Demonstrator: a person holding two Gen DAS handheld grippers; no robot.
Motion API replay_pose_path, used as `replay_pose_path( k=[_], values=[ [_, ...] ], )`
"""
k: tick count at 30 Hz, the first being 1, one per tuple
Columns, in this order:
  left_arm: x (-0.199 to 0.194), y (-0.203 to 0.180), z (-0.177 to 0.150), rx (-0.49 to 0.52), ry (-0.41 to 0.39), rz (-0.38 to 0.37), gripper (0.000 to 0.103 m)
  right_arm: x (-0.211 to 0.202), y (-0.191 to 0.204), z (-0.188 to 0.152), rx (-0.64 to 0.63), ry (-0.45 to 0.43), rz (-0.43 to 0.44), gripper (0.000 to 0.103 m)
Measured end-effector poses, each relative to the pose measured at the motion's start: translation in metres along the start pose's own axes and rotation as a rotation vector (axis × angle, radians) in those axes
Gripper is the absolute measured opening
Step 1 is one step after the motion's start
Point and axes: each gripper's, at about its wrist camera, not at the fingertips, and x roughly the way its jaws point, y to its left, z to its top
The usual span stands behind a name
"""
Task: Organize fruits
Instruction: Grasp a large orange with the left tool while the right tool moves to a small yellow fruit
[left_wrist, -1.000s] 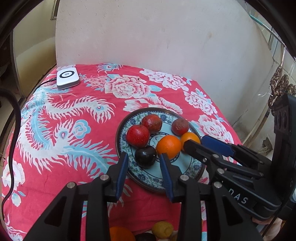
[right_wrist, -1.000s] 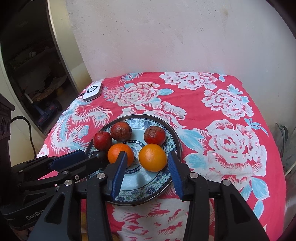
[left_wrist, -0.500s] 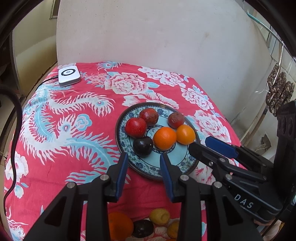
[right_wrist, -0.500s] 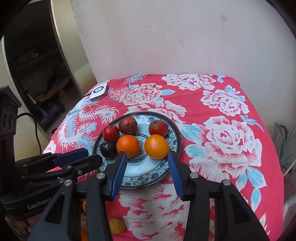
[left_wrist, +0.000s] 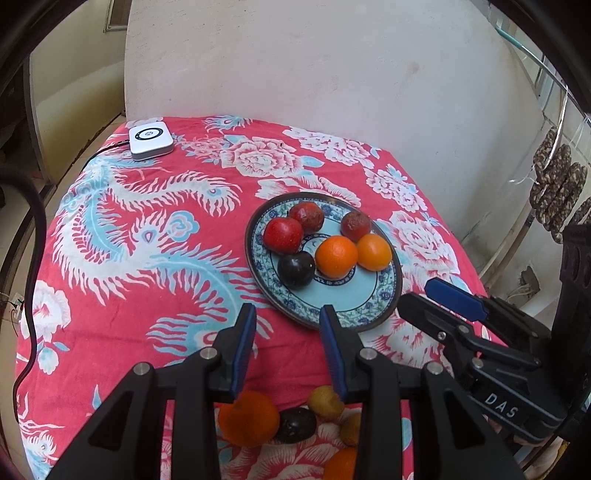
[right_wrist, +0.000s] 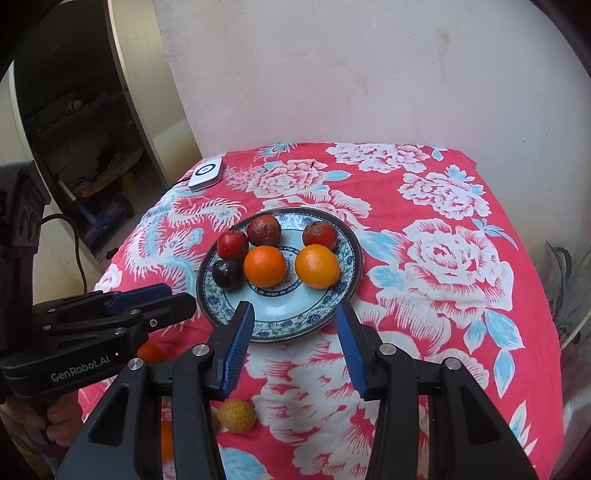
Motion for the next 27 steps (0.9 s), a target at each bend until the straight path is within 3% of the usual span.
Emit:
replay_pose_path(
  k=[27],
  values=[
    [-0.027, 0.019, -0.028, -0.005, 0.009, 0.0, 0.037, -0.012, 0.02, -0.029, -0.042, 0.033, 0.049, 0.047]
  ],
)
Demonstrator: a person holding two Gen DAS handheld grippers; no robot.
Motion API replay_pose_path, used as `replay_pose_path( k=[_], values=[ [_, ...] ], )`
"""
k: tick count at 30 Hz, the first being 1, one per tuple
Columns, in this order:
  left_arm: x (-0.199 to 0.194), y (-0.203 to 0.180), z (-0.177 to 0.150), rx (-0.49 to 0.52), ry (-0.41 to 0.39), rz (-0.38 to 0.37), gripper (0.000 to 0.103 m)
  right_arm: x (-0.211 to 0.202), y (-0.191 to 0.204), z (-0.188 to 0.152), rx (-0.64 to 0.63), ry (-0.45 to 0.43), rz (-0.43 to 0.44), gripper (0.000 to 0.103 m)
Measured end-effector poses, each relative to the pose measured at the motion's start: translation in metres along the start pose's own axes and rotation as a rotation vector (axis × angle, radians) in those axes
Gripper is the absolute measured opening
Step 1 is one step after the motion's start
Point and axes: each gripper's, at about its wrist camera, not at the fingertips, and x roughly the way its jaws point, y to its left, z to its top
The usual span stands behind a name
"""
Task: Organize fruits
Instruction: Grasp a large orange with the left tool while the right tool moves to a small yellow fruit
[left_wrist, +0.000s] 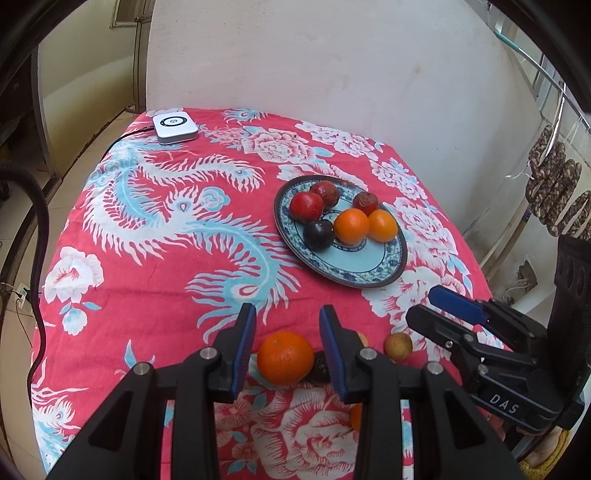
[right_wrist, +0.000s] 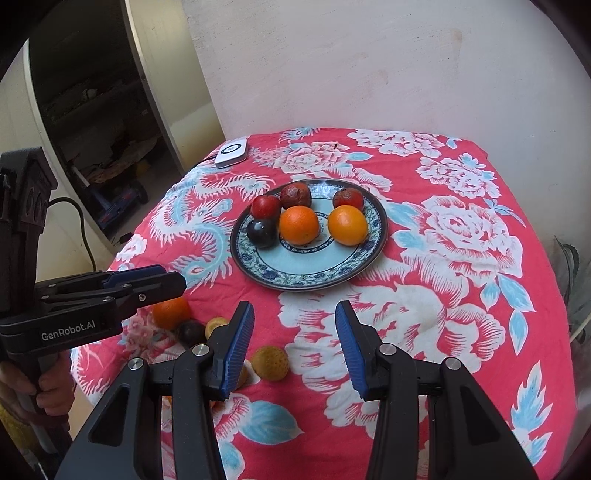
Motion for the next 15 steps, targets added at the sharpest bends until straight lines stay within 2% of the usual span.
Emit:
replay_pose_path(
  k=[5, 15],
  values=[
    [0.0, 0.002, -0.01, -0.01, 0.03, -0.034, 0.037, 0.002, 0.004, -0.003, -0.009, 0.007, 0.012, 0.047],
    [-0.005, 0.002, -0.017, 0.002, 0.03, -0.038, 0.038, 0.002, 0.011, -0.005, -0.033, 0.008, 0.02, 0.047]
  ],
)
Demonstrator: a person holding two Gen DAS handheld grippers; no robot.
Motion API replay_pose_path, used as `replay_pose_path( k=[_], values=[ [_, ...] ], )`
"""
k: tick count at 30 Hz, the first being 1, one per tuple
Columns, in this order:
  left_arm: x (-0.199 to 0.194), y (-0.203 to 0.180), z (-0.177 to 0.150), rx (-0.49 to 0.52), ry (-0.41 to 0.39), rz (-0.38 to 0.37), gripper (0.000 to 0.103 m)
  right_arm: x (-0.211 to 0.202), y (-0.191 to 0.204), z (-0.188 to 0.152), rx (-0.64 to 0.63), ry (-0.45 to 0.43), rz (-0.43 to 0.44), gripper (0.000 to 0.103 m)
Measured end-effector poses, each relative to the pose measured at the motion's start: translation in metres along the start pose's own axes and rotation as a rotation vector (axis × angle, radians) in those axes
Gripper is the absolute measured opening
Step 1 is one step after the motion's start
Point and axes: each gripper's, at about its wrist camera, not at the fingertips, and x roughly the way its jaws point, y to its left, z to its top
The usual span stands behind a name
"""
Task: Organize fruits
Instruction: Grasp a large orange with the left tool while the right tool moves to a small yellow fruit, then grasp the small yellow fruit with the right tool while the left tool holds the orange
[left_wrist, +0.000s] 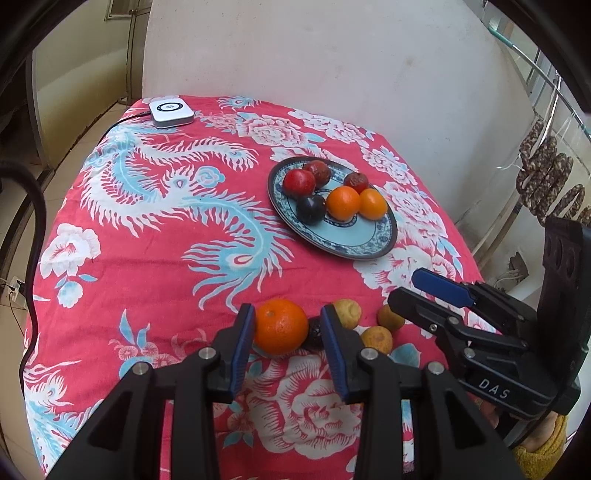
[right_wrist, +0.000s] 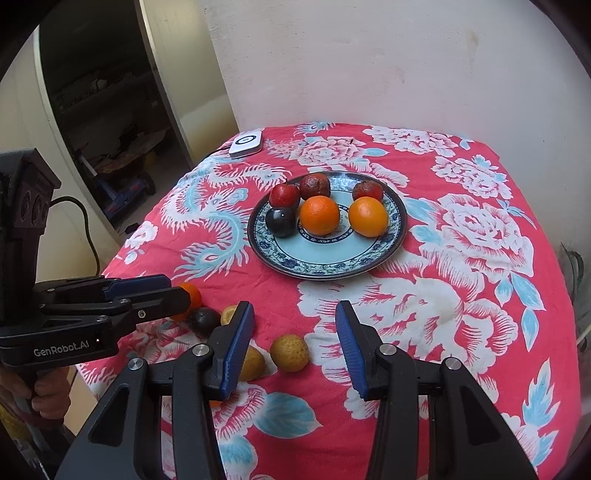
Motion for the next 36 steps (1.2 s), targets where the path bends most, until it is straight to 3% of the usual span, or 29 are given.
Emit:
replay_pose_path(
  k=[7, 19, 25, 36],
  values=[
    [0.006, 0.007, -0.001, -0.019, 0.003, 0.034, 0.038, 0.001, 0.004, -0.001, -0.013, 0.003, 0.008, 0.047],
    [0.01, 0.016, -0.002, -0.046, 0.004, 0.019, 0.033, 0.005, 0.011, -0.001, -0.033, 0.015, 0.022, 0.047],
    [0.006, 0.02, -0.002, -0.055, -0.008, 0.027, 0.033, 0.011, 0.02, 0.001, -0.089, 0.042, 0.069, 0.047],
    [0.004, 0.023, -0.001, -0.066, -0.016, 0.027, 0.033, 0.028, 0.032, 0.008, -0.231, 0.139, 0.109, 0.031]
  ],
)
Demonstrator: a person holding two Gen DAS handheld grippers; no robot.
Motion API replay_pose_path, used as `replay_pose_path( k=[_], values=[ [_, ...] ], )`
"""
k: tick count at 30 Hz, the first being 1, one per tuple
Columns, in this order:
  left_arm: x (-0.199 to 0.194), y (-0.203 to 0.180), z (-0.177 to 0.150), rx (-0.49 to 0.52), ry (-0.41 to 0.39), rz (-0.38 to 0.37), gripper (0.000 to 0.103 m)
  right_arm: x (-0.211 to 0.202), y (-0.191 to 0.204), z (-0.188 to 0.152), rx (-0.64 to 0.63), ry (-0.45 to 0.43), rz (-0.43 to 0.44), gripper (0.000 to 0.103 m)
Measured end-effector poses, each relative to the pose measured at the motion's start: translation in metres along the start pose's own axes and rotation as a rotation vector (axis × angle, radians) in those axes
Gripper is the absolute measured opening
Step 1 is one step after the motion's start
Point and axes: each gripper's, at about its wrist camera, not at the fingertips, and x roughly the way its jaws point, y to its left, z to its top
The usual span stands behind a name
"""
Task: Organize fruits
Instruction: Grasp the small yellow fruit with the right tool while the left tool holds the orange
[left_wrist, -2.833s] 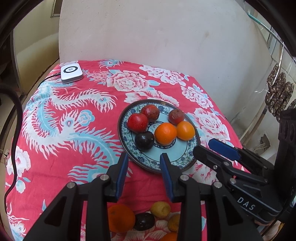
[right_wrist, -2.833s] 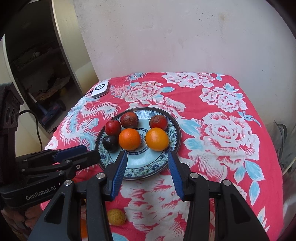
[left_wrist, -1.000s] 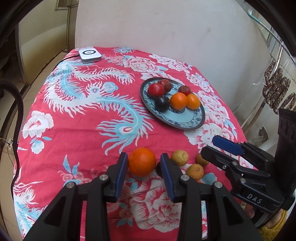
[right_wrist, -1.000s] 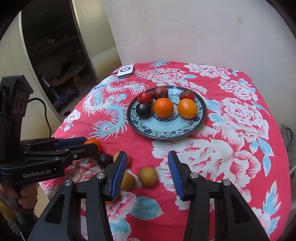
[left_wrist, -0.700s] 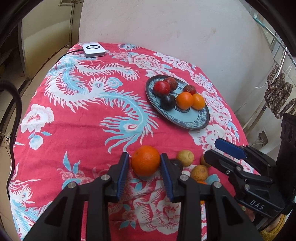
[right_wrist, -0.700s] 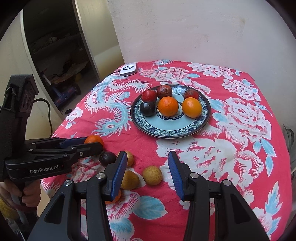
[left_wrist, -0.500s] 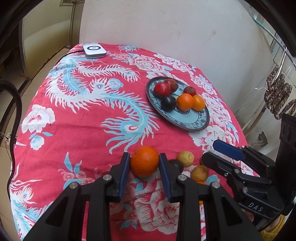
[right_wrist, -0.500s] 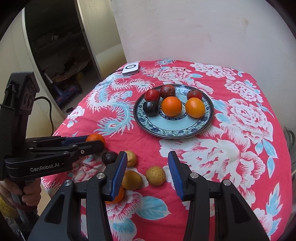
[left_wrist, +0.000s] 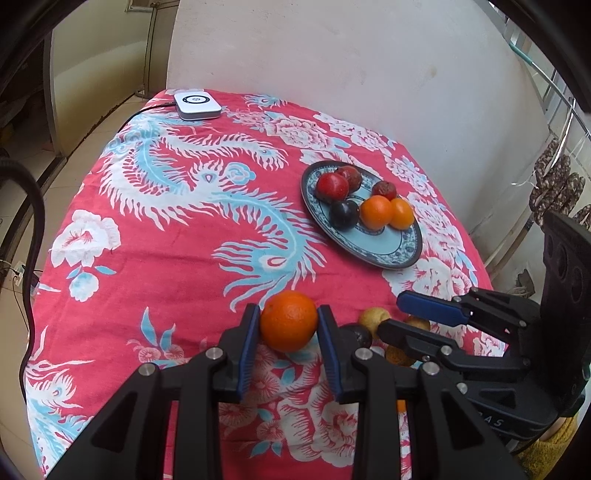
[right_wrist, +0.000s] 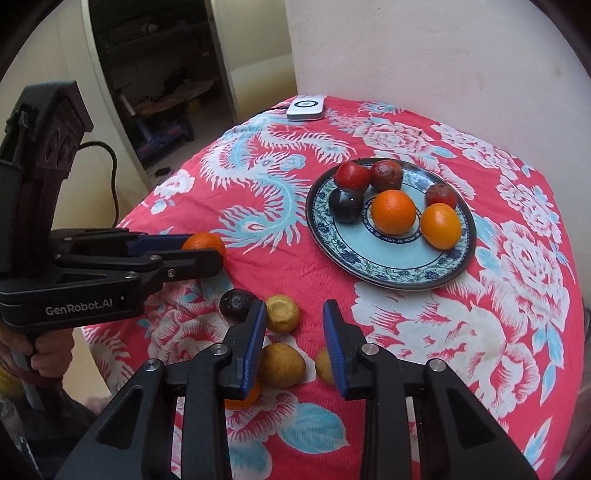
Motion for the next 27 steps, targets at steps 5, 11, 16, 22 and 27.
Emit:
replay_pose_path(
  k=[5, 11, 16, 22, 27],
  values=[
    [0.0, 0.001, 0.001, -0.002, -0.003, 0.001, 0.033, 0.007, 0.003, 0.002, -0.024, 0.028, 0.028, 0.027],
    [0.0, 0.0, 0.0, -0.001, -0.003, 0.002, 0.033, 0.006, 0.0, 0.003, -0.01, 0.025, 0.05, 0.024],
    [-0.001, 0.001, 0.0, -0.003, -0.004, 0.005, 0.033, 0.003, -0.003, 0.002, 0.018, 0.004, 0.044, 0.023],
    [-0.001, 0.001, 0.0, -0.003, -0.005, 0.008, 0.033, -0.006, -0.012, 0.002, 0.079, -0.044, 0.04, 0.023],
    [-0.001, 0.0, 0.001, -0.004, -0.008, 0.006, 0.033, -0.014, -0.019, 0.001, 0.121, -0.076, 0.024, 0.023]
  ],
)
